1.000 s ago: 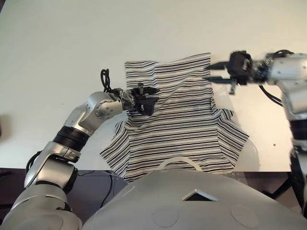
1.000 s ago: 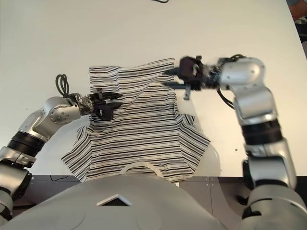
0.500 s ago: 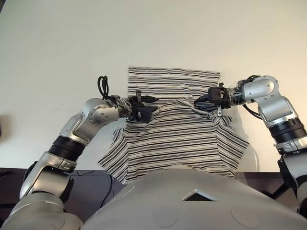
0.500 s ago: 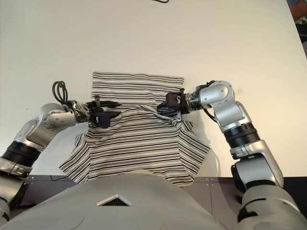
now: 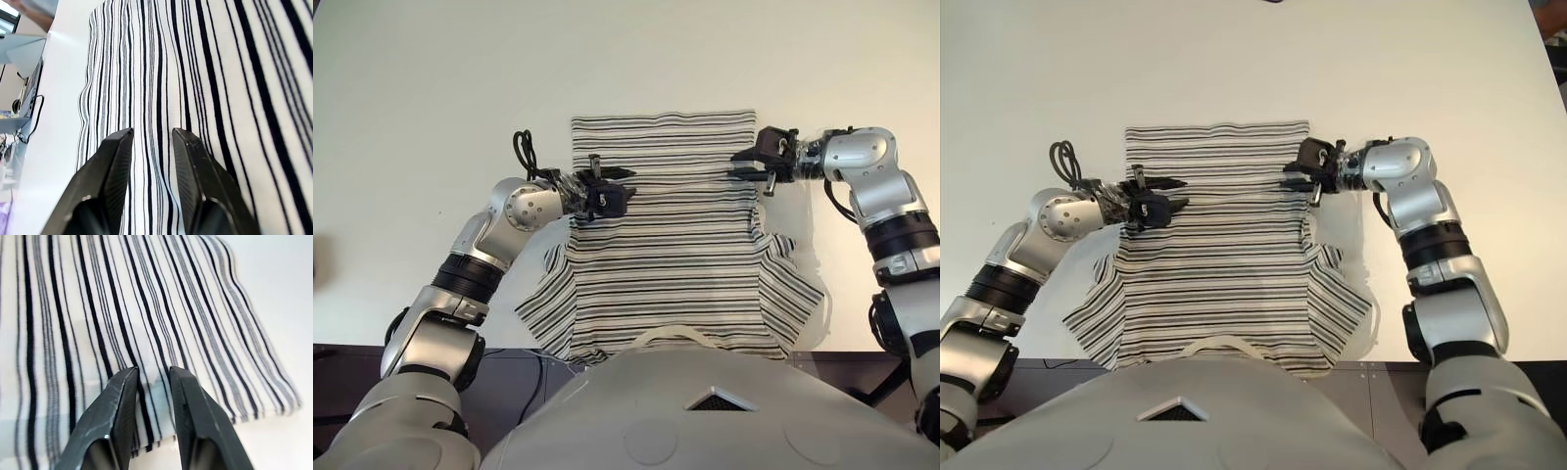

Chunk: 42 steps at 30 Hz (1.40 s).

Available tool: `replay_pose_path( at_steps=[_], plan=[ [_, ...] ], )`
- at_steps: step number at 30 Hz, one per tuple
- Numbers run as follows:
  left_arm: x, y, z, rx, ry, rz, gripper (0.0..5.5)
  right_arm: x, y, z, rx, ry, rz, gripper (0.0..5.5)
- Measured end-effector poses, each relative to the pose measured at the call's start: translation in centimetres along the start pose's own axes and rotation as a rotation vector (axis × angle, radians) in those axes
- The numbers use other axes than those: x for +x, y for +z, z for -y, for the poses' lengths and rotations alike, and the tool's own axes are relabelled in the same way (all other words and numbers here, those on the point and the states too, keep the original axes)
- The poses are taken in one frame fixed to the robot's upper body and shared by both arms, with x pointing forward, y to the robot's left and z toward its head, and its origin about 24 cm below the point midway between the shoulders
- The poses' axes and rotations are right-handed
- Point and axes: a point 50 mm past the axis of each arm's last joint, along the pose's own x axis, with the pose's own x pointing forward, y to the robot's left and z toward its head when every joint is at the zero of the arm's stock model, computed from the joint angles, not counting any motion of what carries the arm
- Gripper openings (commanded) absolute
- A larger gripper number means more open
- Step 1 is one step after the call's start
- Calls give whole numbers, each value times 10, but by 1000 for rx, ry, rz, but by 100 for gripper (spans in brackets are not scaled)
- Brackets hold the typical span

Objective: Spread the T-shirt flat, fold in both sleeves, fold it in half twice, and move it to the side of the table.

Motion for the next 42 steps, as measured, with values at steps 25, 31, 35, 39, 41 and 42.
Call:
replay_pose_path(
  at_steps=[25,31,35,39,41,42],
  plan=[
    [-40,6,-116,-129,567,187,149,-26,28,58,-95,-522,191,118],
    [-98,-20,0,-499,573,11,149,-63,-28,-55,112,-346,229,118],
    [-149,-1,55,-845,589,-104,149,-117,-33,-105,266,-352,197,118],
    [-171,28,109,-1185,536,-226,149,-143,-20,-114,556,-673,332,118],
    [-172,32,118,-1272,520,-245,149,-136,-22,-121,704,-732,363,118],
    [-171,33,119,-1293,520,-240,149,-136,-23,-122,741,-755,367,118]
  ],
)
